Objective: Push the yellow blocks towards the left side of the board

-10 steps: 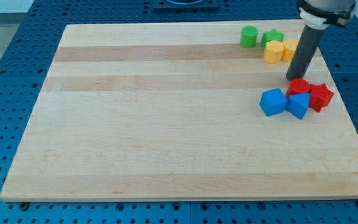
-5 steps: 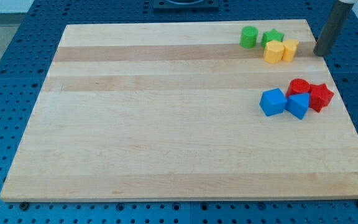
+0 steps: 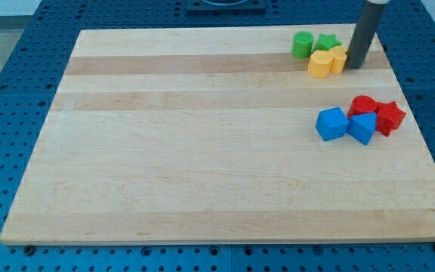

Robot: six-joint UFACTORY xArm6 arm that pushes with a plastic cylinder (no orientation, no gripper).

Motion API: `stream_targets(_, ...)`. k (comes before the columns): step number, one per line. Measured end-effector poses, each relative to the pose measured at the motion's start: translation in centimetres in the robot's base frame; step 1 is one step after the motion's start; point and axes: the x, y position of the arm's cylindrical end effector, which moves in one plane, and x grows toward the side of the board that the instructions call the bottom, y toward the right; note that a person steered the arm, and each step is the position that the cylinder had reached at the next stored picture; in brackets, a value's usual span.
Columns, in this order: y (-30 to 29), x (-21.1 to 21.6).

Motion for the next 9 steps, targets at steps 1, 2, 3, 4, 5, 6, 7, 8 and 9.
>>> stream_targets(1,-1.2,0.0)
stream_targets(2,-2.5,0.0)
stream_targets(3,-3.7,0.0)
stream_targets(4,-5.2,0.0)
stream_targets(5,-6.7,0.0)
stream_targets(6,-8.3,0.0)
stream_targets(7,-7.9,0.0)
stream_targets(8,-2.7,0.0)
stream_targets(9,-2.0,0.0)
